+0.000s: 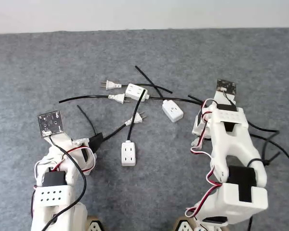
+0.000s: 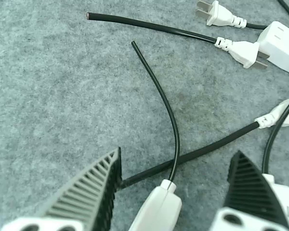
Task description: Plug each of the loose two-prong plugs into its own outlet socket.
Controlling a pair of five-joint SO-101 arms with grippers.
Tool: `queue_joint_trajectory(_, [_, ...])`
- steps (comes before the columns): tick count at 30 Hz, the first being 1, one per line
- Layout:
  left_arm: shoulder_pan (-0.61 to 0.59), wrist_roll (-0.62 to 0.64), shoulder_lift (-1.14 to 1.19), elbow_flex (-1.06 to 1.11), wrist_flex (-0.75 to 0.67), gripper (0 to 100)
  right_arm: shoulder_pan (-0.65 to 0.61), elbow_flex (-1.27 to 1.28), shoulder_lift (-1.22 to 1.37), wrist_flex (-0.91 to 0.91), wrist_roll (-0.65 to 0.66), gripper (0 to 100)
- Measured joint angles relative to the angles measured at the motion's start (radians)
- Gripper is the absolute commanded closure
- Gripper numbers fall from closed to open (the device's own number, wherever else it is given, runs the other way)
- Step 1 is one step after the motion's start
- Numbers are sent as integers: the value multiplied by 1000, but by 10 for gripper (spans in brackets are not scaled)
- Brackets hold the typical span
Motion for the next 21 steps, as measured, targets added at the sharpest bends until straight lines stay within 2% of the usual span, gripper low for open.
queue_joint_trajectory(4, [0,0,0,0,0,667,-5,0,0,0,-55,920])
queue_joint_trajectory(21, [0,0,0,0,0,667,-6,-2,3,-29,-64,919])
